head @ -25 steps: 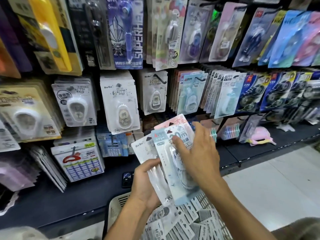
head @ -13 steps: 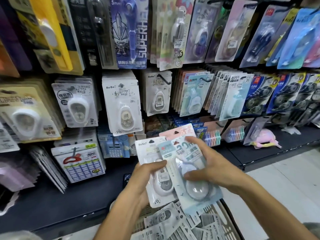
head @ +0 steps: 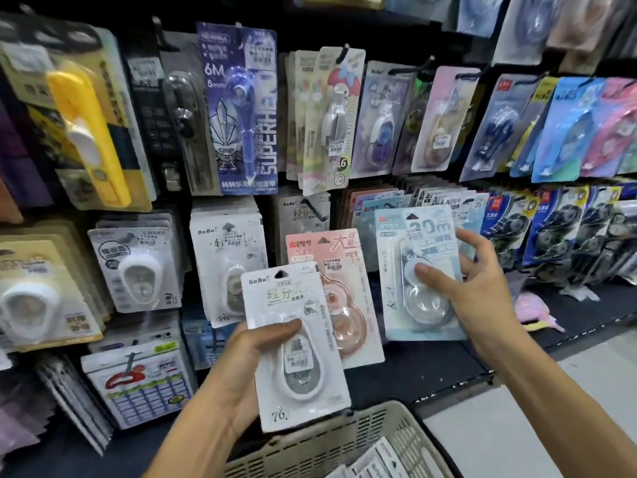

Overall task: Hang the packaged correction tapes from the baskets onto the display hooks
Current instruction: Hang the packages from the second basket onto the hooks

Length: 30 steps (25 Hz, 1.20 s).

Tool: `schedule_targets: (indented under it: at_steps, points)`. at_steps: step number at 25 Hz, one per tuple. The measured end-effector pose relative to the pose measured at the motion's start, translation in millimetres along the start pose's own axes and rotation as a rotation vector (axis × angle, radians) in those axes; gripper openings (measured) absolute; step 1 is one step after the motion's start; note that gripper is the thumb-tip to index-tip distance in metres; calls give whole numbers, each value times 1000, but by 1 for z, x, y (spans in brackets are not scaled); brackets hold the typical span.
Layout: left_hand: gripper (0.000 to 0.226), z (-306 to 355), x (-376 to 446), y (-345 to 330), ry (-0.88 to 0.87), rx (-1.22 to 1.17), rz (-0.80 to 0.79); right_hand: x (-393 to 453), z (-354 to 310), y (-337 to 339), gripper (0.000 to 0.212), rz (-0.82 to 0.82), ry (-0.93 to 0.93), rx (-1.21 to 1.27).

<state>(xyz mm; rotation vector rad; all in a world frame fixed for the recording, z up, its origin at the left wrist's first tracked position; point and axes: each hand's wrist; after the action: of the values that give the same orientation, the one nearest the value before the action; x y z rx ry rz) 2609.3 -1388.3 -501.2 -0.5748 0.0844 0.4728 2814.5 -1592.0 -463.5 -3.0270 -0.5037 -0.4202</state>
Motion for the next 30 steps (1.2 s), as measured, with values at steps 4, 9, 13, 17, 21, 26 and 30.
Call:
schedule_targets:
  at_steps: [4, 9, 13, 17, 21, 26, 30]
  points:
    - [44, 38, 5, -8, -82, 160, -60, 37, 4, -1, 68, 12, -19, -89]
    - [36, 51, 18, -13, -118, 161, -94, 45, 4, -8, 63, 112, -27, -448]
    - [33, 42, 29, -21, -91, 91, -132, 20, 1, -23, 77, -18, 70, -502]
    - [29, 36, 39, -34, -116, 94, -140, 2, 0, -38, 81, -99, 40, -306]
    - [31, 31, 44, -39, -97, 112, -147, -6, 13, -50, 54, -323, -187, 74]
    - [31, 33, 43, -35, -194, 212, -71, 11, 19, -39, 59, -94, -214, 268]
    - [38, 36, 44, -31, -317, 188, 63, 20, 25, -20, 48, 116, -56, 152]
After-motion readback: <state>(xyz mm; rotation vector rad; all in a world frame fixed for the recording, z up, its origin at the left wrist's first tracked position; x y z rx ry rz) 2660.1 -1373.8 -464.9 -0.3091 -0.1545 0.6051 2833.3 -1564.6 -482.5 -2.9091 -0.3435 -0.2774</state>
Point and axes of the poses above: each hand's wrist, its own x-axis towards the middle knuckle, its own y-axis out of the back of the hand, z = x × y, and after that the axes turned 1 degree about z, right-handed
